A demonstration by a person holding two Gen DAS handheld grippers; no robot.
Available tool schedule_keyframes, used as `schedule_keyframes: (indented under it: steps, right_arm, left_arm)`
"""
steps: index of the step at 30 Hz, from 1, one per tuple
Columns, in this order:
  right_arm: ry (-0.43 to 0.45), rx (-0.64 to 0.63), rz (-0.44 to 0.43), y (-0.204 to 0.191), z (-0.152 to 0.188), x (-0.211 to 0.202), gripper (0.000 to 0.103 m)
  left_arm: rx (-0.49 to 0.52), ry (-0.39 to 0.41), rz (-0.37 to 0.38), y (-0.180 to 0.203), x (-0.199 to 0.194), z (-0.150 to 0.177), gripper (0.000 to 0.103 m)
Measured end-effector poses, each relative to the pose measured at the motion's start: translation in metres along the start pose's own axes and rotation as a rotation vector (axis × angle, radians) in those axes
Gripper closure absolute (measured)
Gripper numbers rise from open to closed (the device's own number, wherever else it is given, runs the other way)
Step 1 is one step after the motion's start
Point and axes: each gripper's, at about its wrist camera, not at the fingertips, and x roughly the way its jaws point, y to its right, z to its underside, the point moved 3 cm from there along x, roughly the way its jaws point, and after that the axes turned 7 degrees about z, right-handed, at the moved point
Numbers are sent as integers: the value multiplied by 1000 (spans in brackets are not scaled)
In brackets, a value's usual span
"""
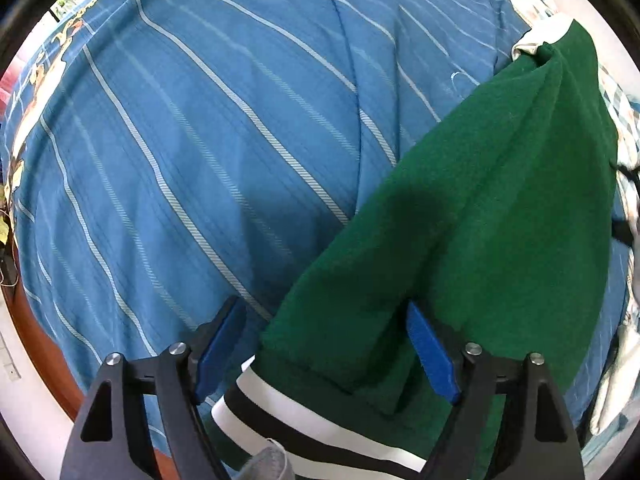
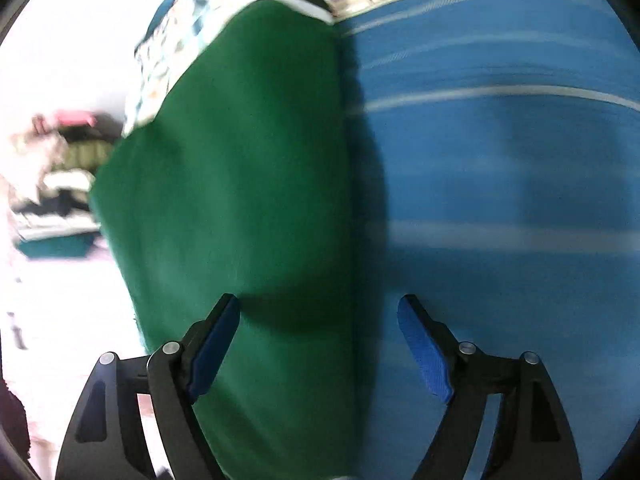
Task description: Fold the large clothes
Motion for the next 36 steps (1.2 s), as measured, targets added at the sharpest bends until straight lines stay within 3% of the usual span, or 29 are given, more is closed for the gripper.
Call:
schedule_keyframes:
  steps: [1,3,4,5,7,10,15,19,23,26,28,29,32,33,36]
  right_arm:
    - [3,25,-72,4,-15,12,18]
    - [30,-38,-116,-9,-27,20,21]
    - [48,-97,-121,-19,-28,21,59]
    - [52,-119,-125,-24,-27,22,74]
    - [75,-52,-130,-22,-22,18,84]
    - [150,68,-157,-9,-5,-9,87]
    - [275,396,-202,73,70,-94,88]
    - [317,655,-160,161,178,-160,88]
    - [299,809,-39,223,286,-200,87]
    - [212,910,-12,268,340,-203,70]
    - [144,884,26,281,350,-200,49]
    - [107,841,70,287,353,-203,45]
    - [68,714,170,285,350,-225,43]
    - [57,653,225,280,346,-235,43]
    - [25,449,440,258,339,-257,34]
  left_arm:
    - [-4,-3,-1,0,1,3,21]
    - [0,-8,-17,1,6,3,20]
    - [10,-4,-25,2,8,-2,20]
    - [27,3,-39,4,8,-4,20]
    - [57,13,-64,11,8,-11,20]
    - [86,21,-105,19,1,-17,20]
    - [58,98,-113,19,-48,-24,20]
    - [18,160,-112,-2,-89,-22,20]
    - [-47,141,-100,-17,-92,-4,20]
    - [-75,111,-97,-11,-76,6,20]
    - [-69,106,-86,-3,-68,8,20]
    - [-59,108,-89,2,-62,8,20]
    - [-31,117,-80,16,-44,-2,21]
    - [-20,113,-55,23,-34,-9,21]
    - [10,122,-88,35,-22,-23,21]
